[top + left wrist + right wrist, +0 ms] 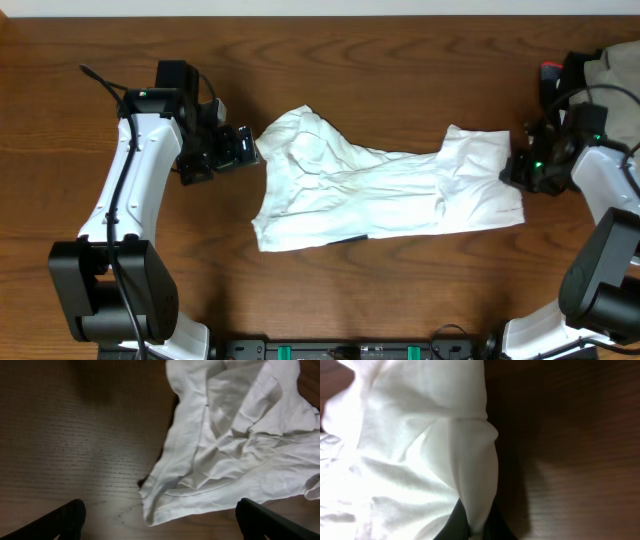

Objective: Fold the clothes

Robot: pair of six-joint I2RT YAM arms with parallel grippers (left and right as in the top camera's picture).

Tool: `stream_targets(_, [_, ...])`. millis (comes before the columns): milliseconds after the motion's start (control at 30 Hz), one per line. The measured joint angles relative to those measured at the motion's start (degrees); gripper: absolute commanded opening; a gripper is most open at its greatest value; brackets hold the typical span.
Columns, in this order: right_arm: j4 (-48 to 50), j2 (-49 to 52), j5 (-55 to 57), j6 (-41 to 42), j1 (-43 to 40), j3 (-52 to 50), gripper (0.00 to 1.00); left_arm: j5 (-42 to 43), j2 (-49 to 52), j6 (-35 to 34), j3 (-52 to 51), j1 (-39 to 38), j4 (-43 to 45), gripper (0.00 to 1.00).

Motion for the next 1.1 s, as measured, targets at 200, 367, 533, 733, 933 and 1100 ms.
stream_targets(200, [-7.4, 0.0, 5.4, 0.2, 0.0, 5.6, 0.01, 0.0, 0.0, 0.0, 0.0, 0.0, 0.1, 0.98])
stream_targets(367, [-11.1, 0.0, 10.6, 1.4, 1.0, 8.9, 0.01, 0.0, 0.0, 0.0, 0.0, 0.0, 0.1, 0.98])
stream_targets(533, [-11.5, 0.0, 15.4, 2.6, 7.2, 10.1, 0.01, 0.0, 0.0, 0.0, 0.0, 0.0, 0.2, 0.98])
stream_targets(733, [-11.5, 0.0, 21.7, 4.5, 18.7, 10.1, 0.01, 0.0, 0.0, 0.0, 0.0, 0.0, 0.2, 0.98])
stream_targets(933, [-12.5, 0.0, 24.1, 6.3, 29.8, 10.1, 0.01, 0.0, 0.0, 0.0, 0.0, 0.0, 0.2, 0.98])
stream_targets(1100, [-12.9, 0.0, 24.0, 8.0, 36.3, 10.1, 0.01, 0.0, 0.0, 0.0, 0.0, 0.0, 0.2, 0.98])
